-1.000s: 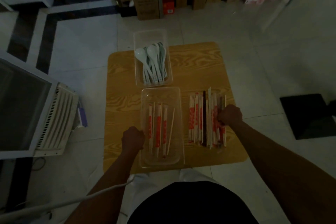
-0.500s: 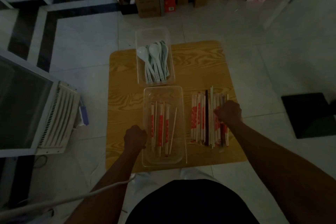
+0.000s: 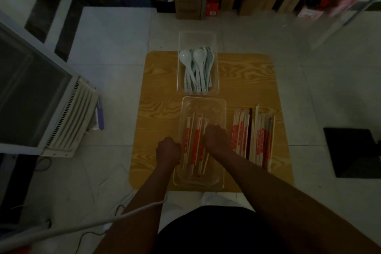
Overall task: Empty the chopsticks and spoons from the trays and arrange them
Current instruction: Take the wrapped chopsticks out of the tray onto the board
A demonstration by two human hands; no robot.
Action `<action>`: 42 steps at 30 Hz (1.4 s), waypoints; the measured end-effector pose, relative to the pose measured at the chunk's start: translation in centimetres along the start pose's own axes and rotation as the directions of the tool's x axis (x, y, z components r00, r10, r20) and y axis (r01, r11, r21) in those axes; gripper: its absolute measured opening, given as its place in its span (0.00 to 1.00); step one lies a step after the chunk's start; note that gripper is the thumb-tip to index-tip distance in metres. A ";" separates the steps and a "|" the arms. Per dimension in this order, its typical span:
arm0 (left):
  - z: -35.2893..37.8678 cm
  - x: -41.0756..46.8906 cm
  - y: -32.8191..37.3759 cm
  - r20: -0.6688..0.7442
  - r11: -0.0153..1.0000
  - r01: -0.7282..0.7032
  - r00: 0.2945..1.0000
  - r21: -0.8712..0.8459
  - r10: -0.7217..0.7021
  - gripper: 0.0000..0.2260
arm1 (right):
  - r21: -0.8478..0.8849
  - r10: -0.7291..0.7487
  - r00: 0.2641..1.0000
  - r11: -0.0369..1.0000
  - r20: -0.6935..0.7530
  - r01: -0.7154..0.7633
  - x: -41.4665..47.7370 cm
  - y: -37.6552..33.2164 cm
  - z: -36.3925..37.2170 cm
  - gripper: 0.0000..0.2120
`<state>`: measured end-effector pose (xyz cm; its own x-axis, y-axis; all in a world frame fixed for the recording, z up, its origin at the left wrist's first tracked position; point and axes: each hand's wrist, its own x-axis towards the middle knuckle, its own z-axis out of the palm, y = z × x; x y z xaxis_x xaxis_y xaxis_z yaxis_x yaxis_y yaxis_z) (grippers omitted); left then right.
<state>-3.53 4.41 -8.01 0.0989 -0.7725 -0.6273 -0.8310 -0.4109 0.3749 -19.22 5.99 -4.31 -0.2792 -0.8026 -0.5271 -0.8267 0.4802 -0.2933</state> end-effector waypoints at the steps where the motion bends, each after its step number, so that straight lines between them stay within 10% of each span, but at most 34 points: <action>1: 0.0 0.0 0.0 -0.005 1.000 -0.012 1.000 0.005 0.013 0.15 | -0.048 0.008 1.000 0.999 0.016 -0.008 -0.4 -0.1 0.4 0.10; 13: 0.1 -0.3 -0.2 -0.015 0.998 -0.064 0.998 -0.028 0.063 0.13 | -0.109 0.132 0.991 0.986 0.027 -0.128 1.2 -0.4 5.0 0.10; 27: -0.3 0.0 -0.1 0.047 0.999 -0.015 0.999 0.050 0.013 0.14 | 0.383 0.181 0.969 0.894 0.169 -0.233 4.1 5.3 -7.4 0.14; 42: 0.1 -0.9 0.7 0.044 0.996 0.021 0.999 0.085 -0.025 0.12 | 0.132 0.328 0.945 0.937 -0.008 -0.324 3.2 15.9 -3.4 0.11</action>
<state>-4.26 4.82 -7.22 0.0951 -0.7399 -0.6660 -0.8724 -0.3841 0.3022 -34.95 9.88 -7.95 -0.5389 -0.6038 -0.5874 -0.6195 0.7565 -0.2093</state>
